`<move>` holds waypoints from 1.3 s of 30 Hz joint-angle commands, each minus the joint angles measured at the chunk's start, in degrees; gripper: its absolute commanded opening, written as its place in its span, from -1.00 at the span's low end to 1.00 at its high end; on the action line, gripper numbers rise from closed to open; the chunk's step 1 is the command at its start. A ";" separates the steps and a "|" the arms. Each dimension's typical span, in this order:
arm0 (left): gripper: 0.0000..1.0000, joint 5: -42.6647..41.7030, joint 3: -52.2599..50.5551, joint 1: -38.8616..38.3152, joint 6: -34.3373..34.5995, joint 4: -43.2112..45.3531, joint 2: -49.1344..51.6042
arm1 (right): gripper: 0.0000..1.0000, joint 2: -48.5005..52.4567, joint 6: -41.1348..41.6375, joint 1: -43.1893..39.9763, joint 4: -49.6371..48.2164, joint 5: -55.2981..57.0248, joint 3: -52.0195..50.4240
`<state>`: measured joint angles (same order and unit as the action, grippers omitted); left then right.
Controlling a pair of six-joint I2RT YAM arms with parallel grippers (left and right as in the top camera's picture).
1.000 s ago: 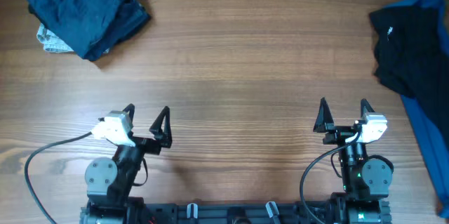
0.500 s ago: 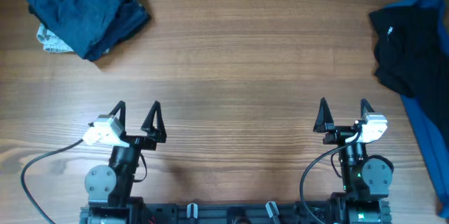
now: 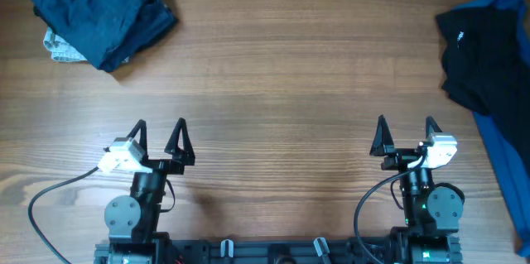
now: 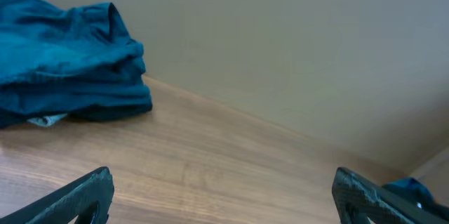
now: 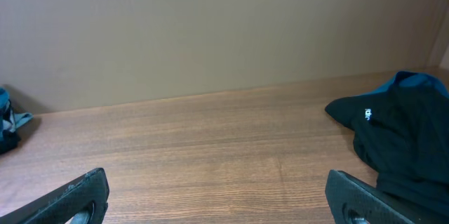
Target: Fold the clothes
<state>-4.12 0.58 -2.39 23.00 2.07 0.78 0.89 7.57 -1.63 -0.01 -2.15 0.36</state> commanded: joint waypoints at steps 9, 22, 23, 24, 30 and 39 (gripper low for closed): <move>0.99 1.03 -0.26 0.42 -3.26 -6.29 -0.66 | 0.99 -0.46 -0.74 -0.26 -0.13 -0.92 -0.07; 1.00 1.03 -0.26 0.44 -3.23 -6.27 -0.61 | 0.99 -0.46 -0.74 -0.26 -0.13 -0.92 -0.07; 1.00 1.03 -0.26 0.44 -3.26 -6.27 -0.61 | 0.99 -0.46 -0.74 -0.26 -0.13 -0.92 -0.07; 0.99 1.03 -0.26 0.44 -3.26 -6.27 -0.61 | 1.00 -0.46 -0.74 -0.26 -0.13 -0.92 -0.07; 0.99 1.03 -0.24 0.44 -3.26 -6.25 -0.61 | 1.00 -0.46 -0.74 -0.26 -0.13 -0.90 -0.07; 1.00 1.03 -0.24 0.44 -3.23 -6.25 -0.61 | 0.98 -0.46 -0.72 -0.26 -0.13 -0.90 -0.07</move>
<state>-3.68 0.58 -2.39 20.86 -3.86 0.73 0.89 7.57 -1.63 -0.01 -2.15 0.36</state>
